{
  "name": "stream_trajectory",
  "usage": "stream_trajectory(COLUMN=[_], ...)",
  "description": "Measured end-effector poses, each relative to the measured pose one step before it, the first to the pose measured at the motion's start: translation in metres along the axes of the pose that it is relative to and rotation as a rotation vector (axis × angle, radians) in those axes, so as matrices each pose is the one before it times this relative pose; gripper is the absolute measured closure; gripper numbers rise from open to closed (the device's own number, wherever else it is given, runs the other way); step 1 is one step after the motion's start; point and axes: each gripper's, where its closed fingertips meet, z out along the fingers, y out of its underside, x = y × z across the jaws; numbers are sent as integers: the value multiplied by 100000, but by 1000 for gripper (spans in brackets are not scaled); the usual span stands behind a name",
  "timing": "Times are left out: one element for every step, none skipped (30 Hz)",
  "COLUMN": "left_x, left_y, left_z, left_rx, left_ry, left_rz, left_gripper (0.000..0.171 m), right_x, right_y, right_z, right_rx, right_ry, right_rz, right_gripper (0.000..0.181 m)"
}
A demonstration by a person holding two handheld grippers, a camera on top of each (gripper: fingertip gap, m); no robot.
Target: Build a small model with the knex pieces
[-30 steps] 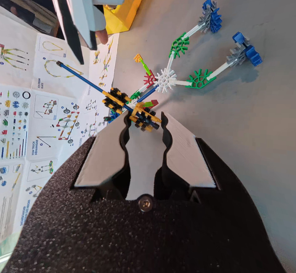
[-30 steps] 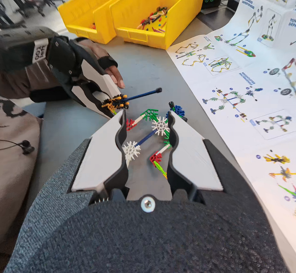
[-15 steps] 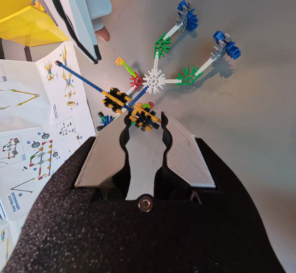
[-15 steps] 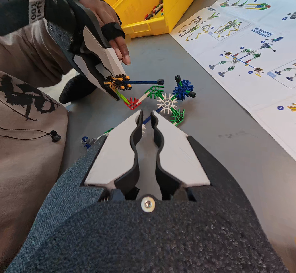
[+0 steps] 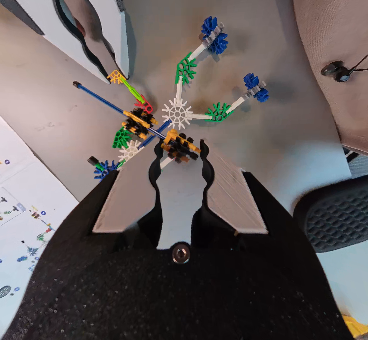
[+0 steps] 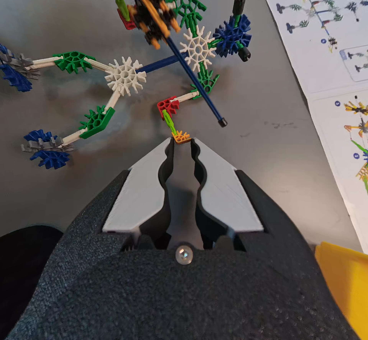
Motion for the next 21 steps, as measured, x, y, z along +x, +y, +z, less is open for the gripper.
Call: stream_trajectory(left_x=[95, -23, -85, 28, 139, 115, 72, -8, -107, -102, -108, -181, -248, -72, -33, 61, 157, 108, -125, -327, -514], left_y=[-5, 51, 10, 21, 28, 20, -46, -83, -91, -79, -71, -55, -70, -8, -45, -266, -378, -433, -440, -343, -287], left_z=[154, 174, 177, 174, 131, 122, 74, 40, -15, -65, -101, -119, -144, -211, -278, -391, -442, -427, -381, -301, -152], left_rx=[-526, -584, 57, 355, 603, 828, 1388, 1663, 1759, 1774, 1765, 1766, 1933, 1657, 1908, 3258, 3707, 3714, 3405, 2274, 1238], left_ry=[3323, 2508, 2125, 2873, 3685, 3653, 3525, 3105, 2290, 1892, 1236, 124, -1063, -653, -1098, -1097, -860, -1773, -3739, -5309, -6654], left_rz=[-1219, -1139, -1270, -1535, -1717, -1794, -1655, -1669, -1653, -1549, -1204, -761, -605, -556, -471, -514, -879, -555, -265, -657, -1616], left_gripper=[135, 135, 135, 135, 135, 135, 135, 135, 135, 135, 135, 135, 133, 130, 127, 127, 126, 124, 124, 124, 125], right_x=[-76, 29, 53, -63, -120, -163, -88, -9, 43, 68, 50, 117, 100, 45, 68, 74, 40, 161, 181, 107, 66], right_y=[-527, -345, -197, -209, -352, -337, -200, -35, 160, 191, 177, 150, 151, 171, 128, 114, 109, 99, 120, 158, 135], right_z=[-113, -92, -32, -7, 28, 70, 97, 125, 96, 27, -36, -95, -137, -131, -148, -150, -162, -182, -208, -237, -232], right_rx=[2853, 1472, 527, 781, 1970, 1999, 1415, 564, -314, -253, 35, 237, 101, -142, 110, 194, 247, 305, -4, -319, -276], right_ry=[272, 1033, 1462, 1158, 1037, 645, 841, 1056, 729, 381, -70, 229, 126, -165, -16, -89, -490, 191, 248, -299, -449], right_rz=[-2339, -2021, -2302, -2777, -2523, -1654, -1432, -1019, -461, 152, 649, 676, 473, 318, 446, 521, 473, 527, 464, 590, 806], right_gripper=[166, 166, 166, 166, 166, 166, 166, 166, 166, 165, 165, 165, 165, 163, 161, 159, 157, 157, 157, 156, 156])
